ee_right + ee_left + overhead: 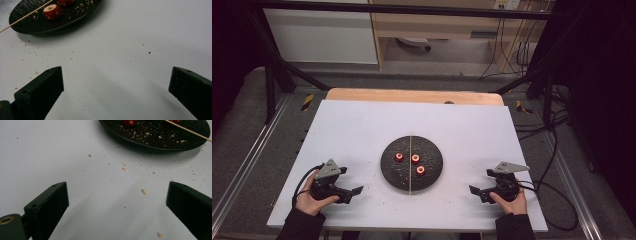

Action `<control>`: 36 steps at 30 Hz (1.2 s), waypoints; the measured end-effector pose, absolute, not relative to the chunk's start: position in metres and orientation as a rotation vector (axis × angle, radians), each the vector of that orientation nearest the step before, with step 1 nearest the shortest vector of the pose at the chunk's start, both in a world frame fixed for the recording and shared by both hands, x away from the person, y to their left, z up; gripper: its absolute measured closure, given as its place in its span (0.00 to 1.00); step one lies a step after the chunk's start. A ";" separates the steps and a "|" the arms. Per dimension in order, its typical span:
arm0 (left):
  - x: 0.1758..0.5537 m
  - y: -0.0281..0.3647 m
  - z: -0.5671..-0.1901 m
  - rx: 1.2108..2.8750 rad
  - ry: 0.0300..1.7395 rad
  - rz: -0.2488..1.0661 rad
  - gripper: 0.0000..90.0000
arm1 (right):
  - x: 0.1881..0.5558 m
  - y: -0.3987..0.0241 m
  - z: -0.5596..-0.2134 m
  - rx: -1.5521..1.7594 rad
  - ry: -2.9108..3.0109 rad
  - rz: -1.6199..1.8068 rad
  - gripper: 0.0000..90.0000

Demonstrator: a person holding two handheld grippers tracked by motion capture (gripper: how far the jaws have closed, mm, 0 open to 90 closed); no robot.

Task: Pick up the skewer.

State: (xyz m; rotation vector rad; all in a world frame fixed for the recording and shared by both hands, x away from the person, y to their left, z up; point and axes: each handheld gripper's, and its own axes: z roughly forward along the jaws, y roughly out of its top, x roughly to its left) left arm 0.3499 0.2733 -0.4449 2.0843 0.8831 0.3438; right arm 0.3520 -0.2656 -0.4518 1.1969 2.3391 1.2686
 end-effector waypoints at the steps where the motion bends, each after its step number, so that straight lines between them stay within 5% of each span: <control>1: 0.350 0.273 -0.445 2.083 0.884 0.344 0.04 | 0.352 -0.265 -0.452 1.194 2.342 1.269 0.01; 25: 0.344 0.243 -0.435 2.095 0.861 0.319 0.11 | 0.353 -0.264 -0.452 1.205 2.344 1.269 0.01; 36: 0.343 0.218 -0.423 2.093 0.860 0.319 0.30 | 0.352 -0.264 -0.451 1.214 2.341 1.278 0.01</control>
